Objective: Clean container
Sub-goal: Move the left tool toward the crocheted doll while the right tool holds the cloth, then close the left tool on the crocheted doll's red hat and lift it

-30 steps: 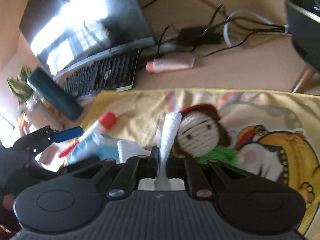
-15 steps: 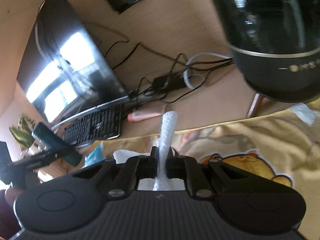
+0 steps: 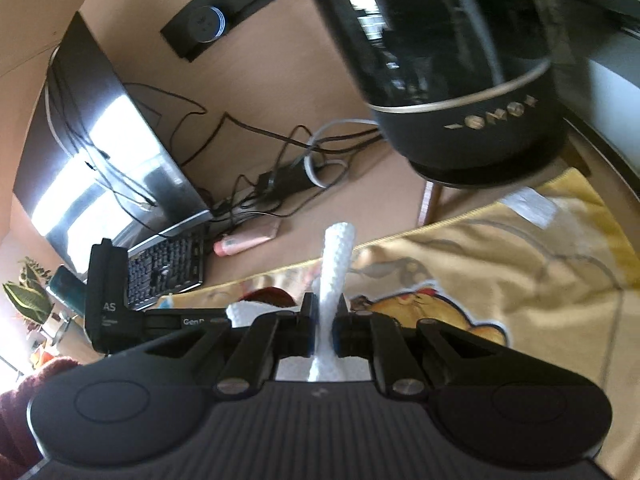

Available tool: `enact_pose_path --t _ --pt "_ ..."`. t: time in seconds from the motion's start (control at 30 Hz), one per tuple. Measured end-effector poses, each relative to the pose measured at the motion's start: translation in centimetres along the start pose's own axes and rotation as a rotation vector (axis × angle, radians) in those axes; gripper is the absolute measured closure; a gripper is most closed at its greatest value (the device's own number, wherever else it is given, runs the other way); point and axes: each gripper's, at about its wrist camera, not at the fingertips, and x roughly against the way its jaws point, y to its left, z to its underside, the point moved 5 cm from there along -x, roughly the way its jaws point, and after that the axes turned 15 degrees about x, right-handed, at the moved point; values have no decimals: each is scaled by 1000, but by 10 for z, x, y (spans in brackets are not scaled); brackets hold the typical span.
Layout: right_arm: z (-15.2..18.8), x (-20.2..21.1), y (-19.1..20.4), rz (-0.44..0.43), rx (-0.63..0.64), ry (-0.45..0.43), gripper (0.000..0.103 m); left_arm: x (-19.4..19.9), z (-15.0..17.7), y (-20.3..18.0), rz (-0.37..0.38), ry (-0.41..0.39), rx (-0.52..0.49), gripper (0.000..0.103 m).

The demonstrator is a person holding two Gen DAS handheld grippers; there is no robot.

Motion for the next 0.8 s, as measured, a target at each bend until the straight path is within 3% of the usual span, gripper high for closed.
enact_pose_path --t 0.03,0.2,0.4,0.57,0.67,0.8 --pt "1 2 -3 4 -3 1 93 1 0 2 3 -11 -2 33" --pt "-2 0 2 -34 10 10 93 32 2 26 93 -11 61 33" --pt "-15 -44 67 -217 112 42 93 60 28 40 4 -62 -136 32" --pt "-18 -90 133 -348 252 108 93 61 36 53 -14 -68 -136 30" --pt "-4 -113 153 -261 400 175 93 60 35 61 -23 -72 -113 29" --pt "7 -117 134 -200 348 229 93 62 32 69 -8 -73 -82 24"
